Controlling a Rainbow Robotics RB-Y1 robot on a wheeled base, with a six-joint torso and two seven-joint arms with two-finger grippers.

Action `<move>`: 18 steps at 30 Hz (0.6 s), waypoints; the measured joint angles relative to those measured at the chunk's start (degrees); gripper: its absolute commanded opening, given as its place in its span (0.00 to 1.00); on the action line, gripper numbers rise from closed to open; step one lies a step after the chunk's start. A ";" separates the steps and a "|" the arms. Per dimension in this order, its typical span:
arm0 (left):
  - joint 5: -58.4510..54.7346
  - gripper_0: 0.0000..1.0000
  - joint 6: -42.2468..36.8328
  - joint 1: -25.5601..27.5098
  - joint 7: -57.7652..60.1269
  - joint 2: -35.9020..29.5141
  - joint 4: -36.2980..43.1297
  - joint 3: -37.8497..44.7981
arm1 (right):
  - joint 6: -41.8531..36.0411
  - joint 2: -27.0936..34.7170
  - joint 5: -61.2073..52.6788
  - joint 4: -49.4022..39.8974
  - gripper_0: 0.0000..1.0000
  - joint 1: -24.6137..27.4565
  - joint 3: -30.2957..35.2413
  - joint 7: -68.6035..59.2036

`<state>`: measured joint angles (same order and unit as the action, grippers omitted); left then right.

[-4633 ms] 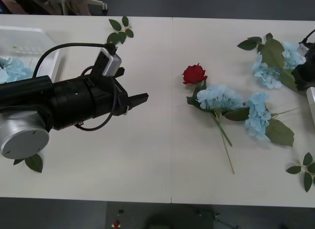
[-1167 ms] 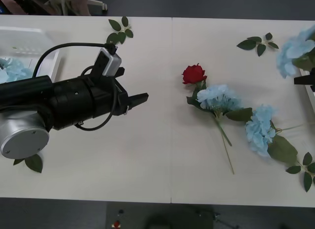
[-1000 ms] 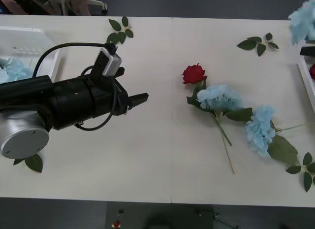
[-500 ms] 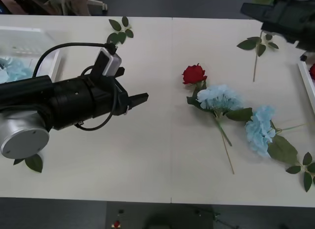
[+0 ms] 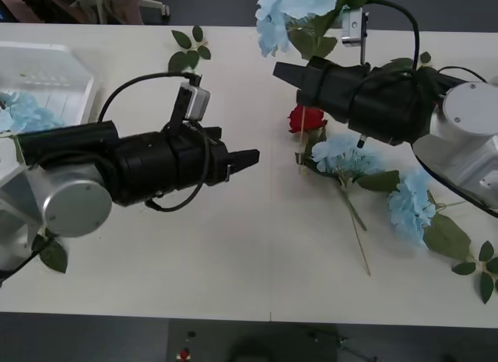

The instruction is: Put the red flowers into the right box and the blue flowers into the left box

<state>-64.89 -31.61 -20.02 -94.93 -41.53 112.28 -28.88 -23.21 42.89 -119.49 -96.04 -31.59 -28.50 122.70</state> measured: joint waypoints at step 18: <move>-10.57 1.00 -2.95 -7.67 0.45 7.17 -7.91 0.55 | 0.01 -3.12 2.01 1.46 0.00 -1.46 0.74 -0.01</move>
<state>-75.45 -34.56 -27.69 -94.48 -34.36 104.37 -28.33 -23.20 39.77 -117.48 -94.57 -33.05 -27.76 122.69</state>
